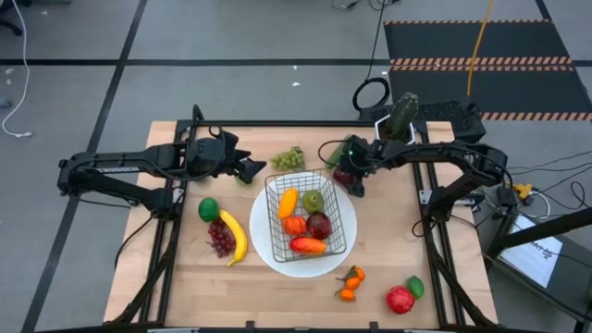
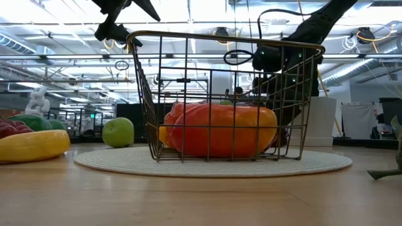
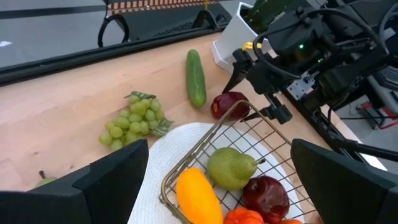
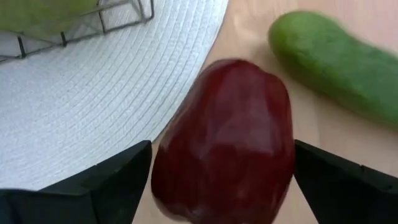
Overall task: Build produce basket
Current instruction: Put the dark red apple into the black wire basket
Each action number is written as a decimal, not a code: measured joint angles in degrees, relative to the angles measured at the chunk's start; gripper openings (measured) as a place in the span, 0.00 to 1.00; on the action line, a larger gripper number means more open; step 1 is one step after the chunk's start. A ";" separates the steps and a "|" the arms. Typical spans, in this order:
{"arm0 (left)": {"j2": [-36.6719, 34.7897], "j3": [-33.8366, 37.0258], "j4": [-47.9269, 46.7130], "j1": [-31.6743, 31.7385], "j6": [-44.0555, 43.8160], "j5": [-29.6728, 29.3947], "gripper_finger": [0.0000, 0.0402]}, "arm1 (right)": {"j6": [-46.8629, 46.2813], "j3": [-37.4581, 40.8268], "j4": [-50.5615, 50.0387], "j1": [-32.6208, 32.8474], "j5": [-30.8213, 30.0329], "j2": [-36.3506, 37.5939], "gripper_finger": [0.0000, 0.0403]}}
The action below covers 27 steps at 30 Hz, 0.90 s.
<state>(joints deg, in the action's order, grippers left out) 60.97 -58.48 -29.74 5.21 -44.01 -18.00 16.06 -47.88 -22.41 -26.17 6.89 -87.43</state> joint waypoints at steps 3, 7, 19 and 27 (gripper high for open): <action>0.00 -0.01 0.02 -0.07 0.00 0.02 0.98 | -0.11 1.22 0.18 0.00 0.23 -0.01 0.88; 0.00 0.00 0.02 -0.09 0.16 0.07 0.98 | -1.82 1.55 0.17 0.00 0.32 0.04 0.82; 0.00 -0.01 -0.12 -0.07 2.26 0.13 0.98 | -11.70 1.66 -2.71 0.00 0.50 8.85 0.81; 0.00 -0.01 -0.11 0.02 3.17 0.13 0.98 | -28.77 1.40 -4.79 1.66 4.04 24.99 0.81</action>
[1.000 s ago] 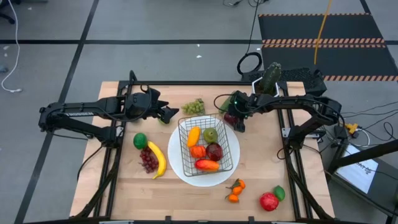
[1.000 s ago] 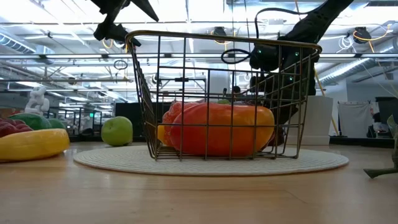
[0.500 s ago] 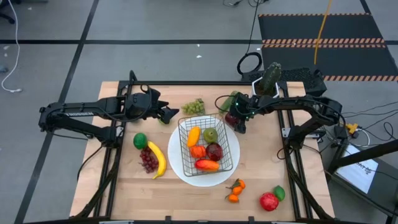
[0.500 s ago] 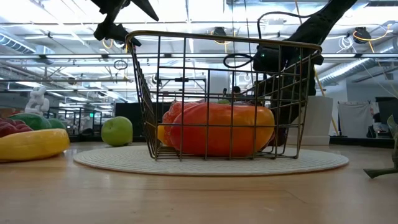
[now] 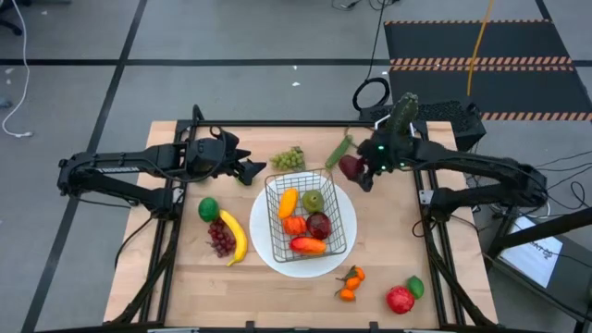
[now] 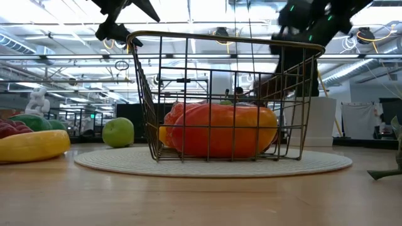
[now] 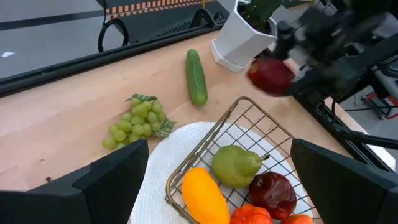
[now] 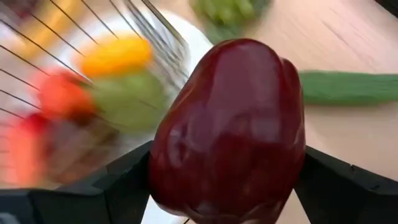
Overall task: Build produce basket
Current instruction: Put the dark red apple into the black wire basket
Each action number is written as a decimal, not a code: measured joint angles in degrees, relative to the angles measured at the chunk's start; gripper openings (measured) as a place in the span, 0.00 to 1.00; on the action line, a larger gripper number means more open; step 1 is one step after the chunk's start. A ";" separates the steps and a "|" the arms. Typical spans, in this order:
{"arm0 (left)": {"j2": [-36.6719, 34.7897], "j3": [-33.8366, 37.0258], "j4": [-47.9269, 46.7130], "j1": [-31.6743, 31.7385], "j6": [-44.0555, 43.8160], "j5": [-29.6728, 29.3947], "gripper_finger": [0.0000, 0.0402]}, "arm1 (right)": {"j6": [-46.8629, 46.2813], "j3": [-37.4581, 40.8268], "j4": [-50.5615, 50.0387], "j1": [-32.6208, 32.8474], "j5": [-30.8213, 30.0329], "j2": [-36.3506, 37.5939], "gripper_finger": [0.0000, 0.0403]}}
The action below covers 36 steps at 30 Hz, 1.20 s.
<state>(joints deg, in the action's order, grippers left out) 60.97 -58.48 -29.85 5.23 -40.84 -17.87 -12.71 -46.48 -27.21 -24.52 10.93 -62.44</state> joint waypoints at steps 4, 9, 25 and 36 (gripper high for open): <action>0.00 0.01 0.05 -0.07 -0.07 1.21 0.98 | -9.68 -2.11 2.74 3.22 1.36 5.97 0.81; 0.00 0.01 0.13 -0.09 -0.09 3.20 0.98 | -16.33 -4.24 7.96 7.04 0.75 9.15 0.81; -0.02 0.01 20.11 -4.95 6.74 11.59 0.98 | -38.60 -4.76 37.89 13.34 -1.74 9.07 0.81; -0.02 0.01 21.74 -3.87 6.61 11.34 0.98 | -35.81 -4.76 54.72 10.55 -5.16 9.08 0.81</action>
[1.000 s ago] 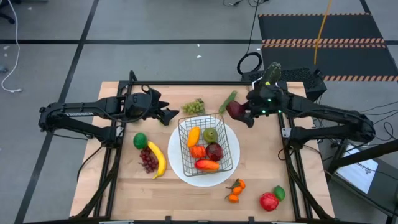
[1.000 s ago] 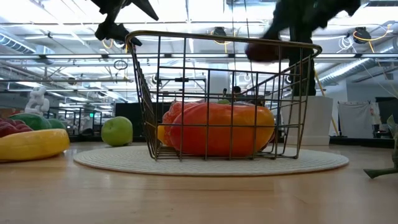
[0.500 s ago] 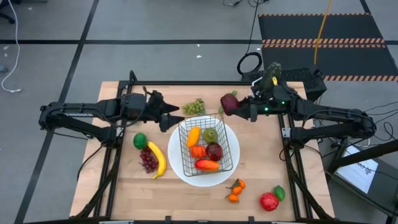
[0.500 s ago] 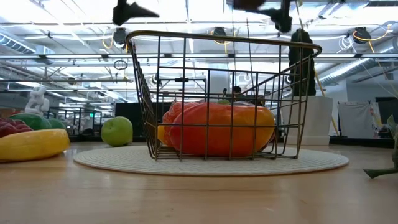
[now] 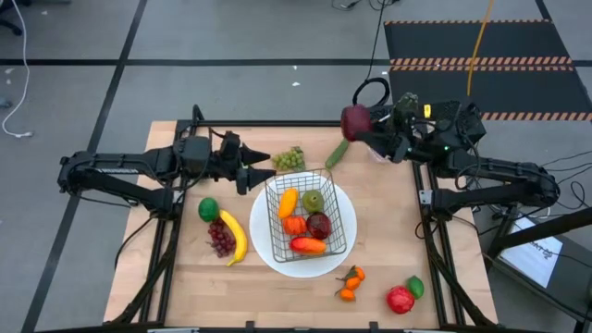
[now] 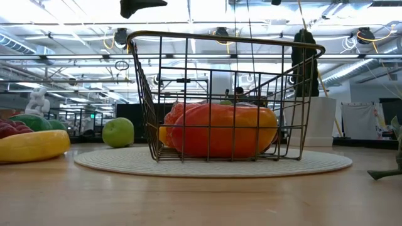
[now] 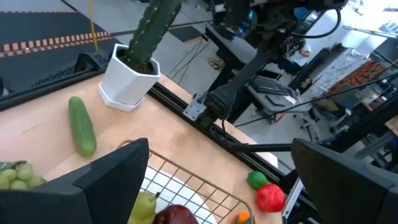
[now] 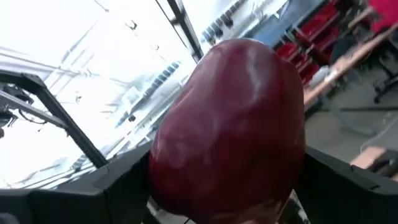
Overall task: Build produce basket
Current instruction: Put the dark red apple into the black wire basket
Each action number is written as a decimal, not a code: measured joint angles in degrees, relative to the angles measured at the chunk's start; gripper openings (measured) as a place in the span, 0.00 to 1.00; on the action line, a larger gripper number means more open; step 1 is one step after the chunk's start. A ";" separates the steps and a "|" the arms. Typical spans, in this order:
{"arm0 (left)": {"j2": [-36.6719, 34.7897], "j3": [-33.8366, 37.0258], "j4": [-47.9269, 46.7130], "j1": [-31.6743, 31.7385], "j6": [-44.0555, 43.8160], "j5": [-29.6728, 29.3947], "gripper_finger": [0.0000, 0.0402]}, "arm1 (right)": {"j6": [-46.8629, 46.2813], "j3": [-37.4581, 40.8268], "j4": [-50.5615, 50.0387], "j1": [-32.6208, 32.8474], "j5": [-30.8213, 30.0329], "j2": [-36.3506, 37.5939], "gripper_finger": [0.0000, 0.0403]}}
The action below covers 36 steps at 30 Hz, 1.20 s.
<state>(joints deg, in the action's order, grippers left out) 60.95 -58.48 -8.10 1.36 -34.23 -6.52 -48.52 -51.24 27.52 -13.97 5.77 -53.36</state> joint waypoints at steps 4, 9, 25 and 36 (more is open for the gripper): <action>0.00 0.00 2.21 0.11 -0.42 0.01 0.98 | 1.96 0.00 0.89 -1.97 0.06 -0.02 0.81; 0.00 0.00 5.61 0.11 -0.25 0.00 0.98 | 4.53 0.00 0.95 -4.20 0.19 -0.02 0.81; 0.00 -0.01 6.04 0.11 0.04 0.00 0.98 | 17.37 0.00 1.55 -4.61 0.12 -0.02 0.81; 0.00 -0.01 6.00 0.11 -0.09 0.04 0.98 | 16.86 0.00 1.67 -4.32 -0.01 0.02 0.81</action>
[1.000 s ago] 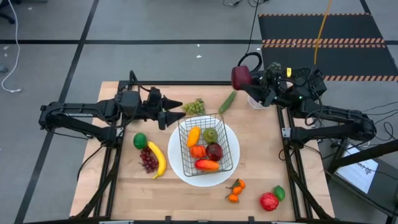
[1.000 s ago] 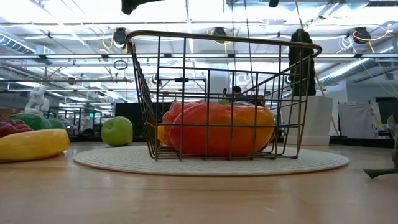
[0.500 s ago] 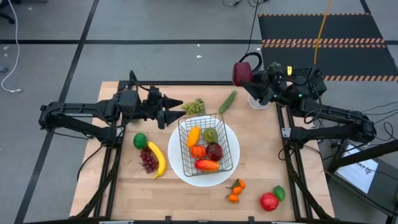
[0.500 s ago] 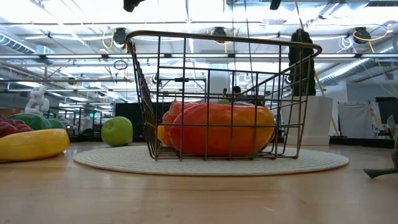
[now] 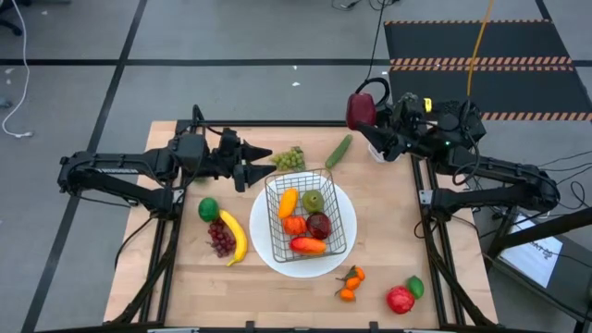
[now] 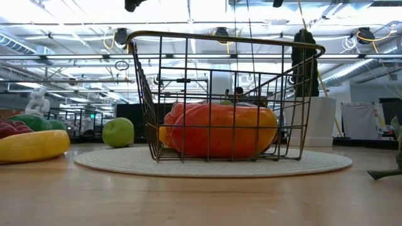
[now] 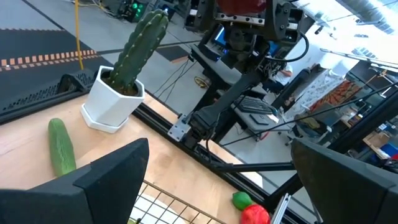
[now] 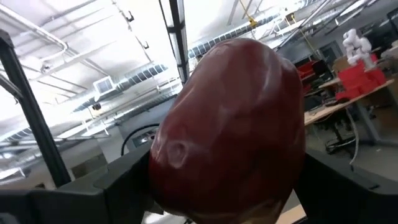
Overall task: Build produce basket
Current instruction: Put the dark red apple into the black wire basket
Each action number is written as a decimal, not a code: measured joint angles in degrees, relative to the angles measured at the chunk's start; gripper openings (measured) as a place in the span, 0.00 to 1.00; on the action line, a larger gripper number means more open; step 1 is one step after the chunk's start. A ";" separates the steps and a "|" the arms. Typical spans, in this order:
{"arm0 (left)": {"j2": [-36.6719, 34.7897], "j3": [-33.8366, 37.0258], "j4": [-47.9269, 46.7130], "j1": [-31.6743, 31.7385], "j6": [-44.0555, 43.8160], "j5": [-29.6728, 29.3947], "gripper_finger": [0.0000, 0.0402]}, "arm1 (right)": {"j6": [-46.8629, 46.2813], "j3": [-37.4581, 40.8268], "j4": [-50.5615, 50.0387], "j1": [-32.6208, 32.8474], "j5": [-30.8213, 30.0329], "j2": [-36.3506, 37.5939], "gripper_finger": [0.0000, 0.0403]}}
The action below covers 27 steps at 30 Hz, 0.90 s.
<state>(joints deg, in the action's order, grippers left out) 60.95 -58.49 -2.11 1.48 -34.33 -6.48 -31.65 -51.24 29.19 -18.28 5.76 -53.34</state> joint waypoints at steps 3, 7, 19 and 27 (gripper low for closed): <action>0.00 0.01 0.00 0.00 0.00 0.02 0.98 | -3.26 0.00 0.00 0.00 0.00 0.00 0.81; 0.00 0.01 0.00 0.00 -0.02 0.04 0.98 | -8.24 0.00 0.00 0.00 0.00 0.00 0.81; 0.00 -0.01 -0.02 0.00 -0.46 0.22 0.98 | -26.56 0.00 -3.28 -0.13 -4.63 -0.04 0.81; 0.00 0.00 -0.02 0.00 -0.44 0.22 0.98 | -39.78 0.02 -5.90 -0.13 -4.66 -0.04 0.81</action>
<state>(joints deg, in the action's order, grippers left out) 60.95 -58.49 -2.13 1.48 -34.76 -6.26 -71.44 -51.22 23.29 -18.41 1.10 -53.39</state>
